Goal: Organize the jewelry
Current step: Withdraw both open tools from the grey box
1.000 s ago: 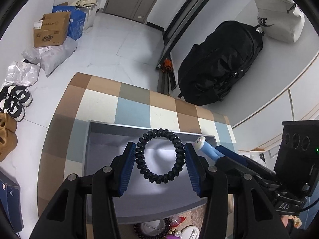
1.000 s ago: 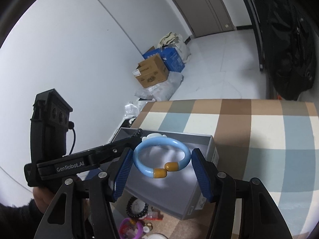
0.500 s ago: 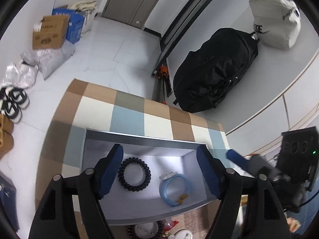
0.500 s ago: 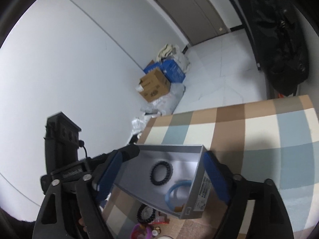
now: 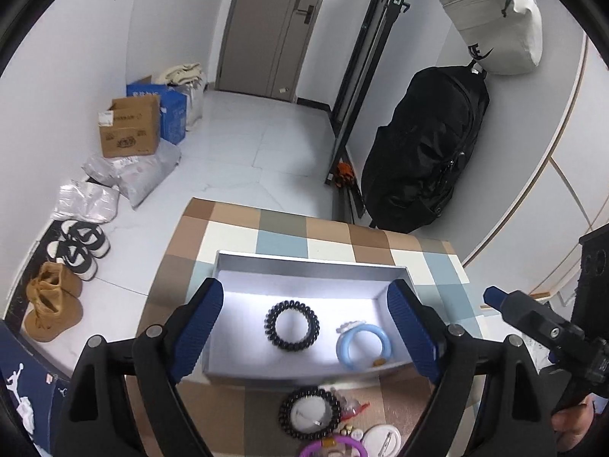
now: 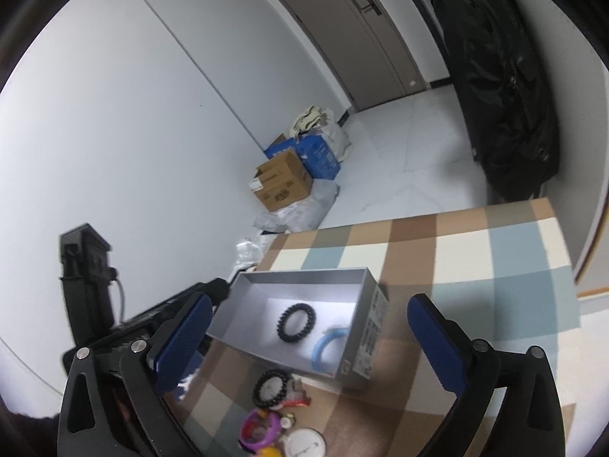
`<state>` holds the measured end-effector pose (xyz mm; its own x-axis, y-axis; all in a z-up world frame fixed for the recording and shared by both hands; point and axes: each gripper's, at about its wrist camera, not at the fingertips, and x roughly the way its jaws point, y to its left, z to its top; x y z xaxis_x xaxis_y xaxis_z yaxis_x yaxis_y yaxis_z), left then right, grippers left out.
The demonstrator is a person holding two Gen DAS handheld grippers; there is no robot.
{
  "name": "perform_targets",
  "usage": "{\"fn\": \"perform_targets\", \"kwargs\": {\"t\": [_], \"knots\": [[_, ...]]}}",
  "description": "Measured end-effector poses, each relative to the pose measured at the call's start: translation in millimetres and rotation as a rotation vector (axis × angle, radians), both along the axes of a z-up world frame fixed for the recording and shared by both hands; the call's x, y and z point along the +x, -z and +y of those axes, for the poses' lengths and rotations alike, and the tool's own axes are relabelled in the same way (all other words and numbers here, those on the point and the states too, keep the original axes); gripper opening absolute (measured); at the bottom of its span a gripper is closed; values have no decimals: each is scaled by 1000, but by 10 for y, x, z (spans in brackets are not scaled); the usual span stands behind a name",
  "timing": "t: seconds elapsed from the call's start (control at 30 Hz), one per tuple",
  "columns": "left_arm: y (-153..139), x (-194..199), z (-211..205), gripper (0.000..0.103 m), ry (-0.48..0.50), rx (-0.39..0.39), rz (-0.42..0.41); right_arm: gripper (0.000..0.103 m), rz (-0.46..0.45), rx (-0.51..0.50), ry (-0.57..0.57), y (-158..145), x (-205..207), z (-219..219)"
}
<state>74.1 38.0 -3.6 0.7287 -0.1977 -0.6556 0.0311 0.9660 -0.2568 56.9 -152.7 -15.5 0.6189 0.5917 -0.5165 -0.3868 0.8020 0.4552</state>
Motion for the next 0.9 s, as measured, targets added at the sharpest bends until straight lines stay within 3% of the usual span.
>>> {"fn": "perform_targets", "kwargs": {"t": [0.17,0.47,0.7,0.9], "knots": [[37,-205,-70,98,0,34,-16,103,-31,-94,23,32,-197,28],[151,-413,-72,98,-15,11,46,103,-22,-132,60,109,-488,-59],[362,-522,-16,98,-3,-71,158,103,-11,-154,60,170,-674,-42],[497,-564,-105,98,14,-34,218,103,9,-163,57,238,-768,-10]]}}
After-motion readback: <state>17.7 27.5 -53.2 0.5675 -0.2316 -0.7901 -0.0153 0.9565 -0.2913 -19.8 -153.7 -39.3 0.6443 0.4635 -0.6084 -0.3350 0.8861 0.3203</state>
